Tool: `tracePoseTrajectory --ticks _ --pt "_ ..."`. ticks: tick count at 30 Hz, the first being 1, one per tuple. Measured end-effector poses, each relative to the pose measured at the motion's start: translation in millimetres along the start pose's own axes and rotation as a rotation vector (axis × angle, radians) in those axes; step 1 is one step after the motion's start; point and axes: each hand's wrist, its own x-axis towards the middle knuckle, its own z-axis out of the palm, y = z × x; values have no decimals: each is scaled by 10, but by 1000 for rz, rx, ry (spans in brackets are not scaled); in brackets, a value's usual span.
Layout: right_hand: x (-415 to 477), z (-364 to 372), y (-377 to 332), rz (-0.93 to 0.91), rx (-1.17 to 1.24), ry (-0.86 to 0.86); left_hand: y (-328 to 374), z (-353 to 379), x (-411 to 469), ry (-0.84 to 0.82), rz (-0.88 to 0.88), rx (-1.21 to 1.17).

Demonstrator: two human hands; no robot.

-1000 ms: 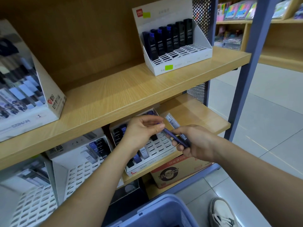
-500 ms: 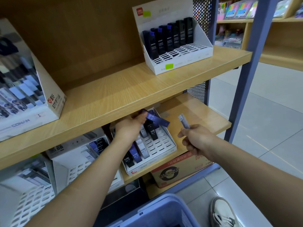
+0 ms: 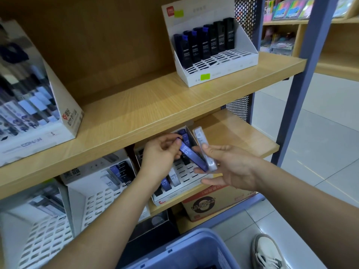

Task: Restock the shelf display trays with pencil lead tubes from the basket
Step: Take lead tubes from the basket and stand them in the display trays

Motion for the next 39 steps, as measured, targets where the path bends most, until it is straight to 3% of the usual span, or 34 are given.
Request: tracePoseTrajectory --ticks 5,11,18,23,31,36,39 --pt "-86 73 9 78 -56 -237 74 -121 -305 -122 31 -75" --pt "-100 380 102 88 -318 -303 37 -483 -616 -220 -149 -199" --pt "33 966 374 -1 -706 -266 -236 -953 -826 -36 -241 -206" --pt "93 1238 523 -10 -917 -341 -347 -1343 -826 -162 -445 -148" --pt "254 1384 570 113 -559 -361 -403 -1635 -763 -106 -465 -390" --pt "307 1387 548 164 -501 -464 -384 -1832 -704 -254 -445 -305" --pt "360 1401 530 138 -473 -431 -381 -1851 -678 -284 -354 -252"
